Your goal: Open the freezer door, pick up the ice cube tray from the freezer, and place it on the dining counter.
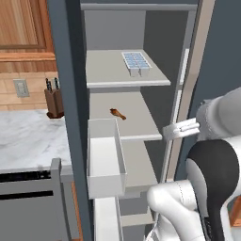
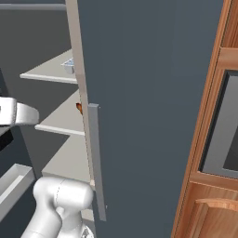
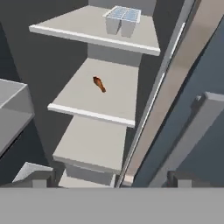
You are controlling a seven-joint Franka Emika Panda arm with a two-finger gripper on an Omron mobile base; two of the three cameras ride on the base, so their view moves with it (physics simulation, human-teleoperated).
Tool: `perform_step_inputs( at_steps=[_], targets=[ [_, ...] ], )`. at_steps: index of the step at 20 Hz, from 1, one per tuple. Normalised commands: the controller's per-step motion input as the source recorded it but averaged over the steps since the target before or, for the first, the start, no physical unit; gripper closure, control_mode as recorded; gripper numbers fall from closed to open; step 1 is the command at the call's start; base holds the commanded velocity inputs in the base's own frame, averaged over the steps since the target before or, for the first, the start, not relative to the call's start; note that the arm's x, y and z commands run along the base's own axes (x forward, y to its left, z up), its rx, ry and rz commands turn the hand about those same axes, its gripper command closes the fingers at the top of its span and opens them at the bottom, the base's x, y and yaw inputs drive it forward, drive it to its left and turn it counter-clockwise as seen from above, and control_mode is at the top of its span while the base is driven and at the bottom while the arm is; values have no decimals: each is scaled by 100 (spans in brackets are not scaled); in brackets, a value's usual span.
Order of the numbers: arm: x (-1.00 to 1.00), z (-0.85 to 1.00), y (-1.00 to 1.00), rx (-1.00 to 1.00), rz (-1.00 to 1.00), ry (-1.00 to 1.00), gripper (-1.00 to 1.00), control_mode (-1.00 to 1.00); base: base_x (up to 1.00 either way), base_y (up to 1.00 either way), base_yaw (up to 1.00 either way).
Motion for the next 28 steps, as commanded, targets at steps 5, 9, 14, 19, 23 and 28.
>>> perform_step_inputs(
  at_steps=[5,9,14,19,23,28],
  targets=[
    [0,59,56,-35,24,-22,-100,-100,0,0,0],
    [0,53,-12,-20,26,-9,-100,-100,0,0,0],
    [11,15,-42,-11,33,-1,-100,-100,0,0,0],
    [14,0,-15,-24,28,0,-100,-100,0,0,0],
    [6,-2,4,-44,16,0,-100,-100,0,0,0],
    [11,0,2,-30,-4,-1,-100,-100,0,0,0]
  ],
)
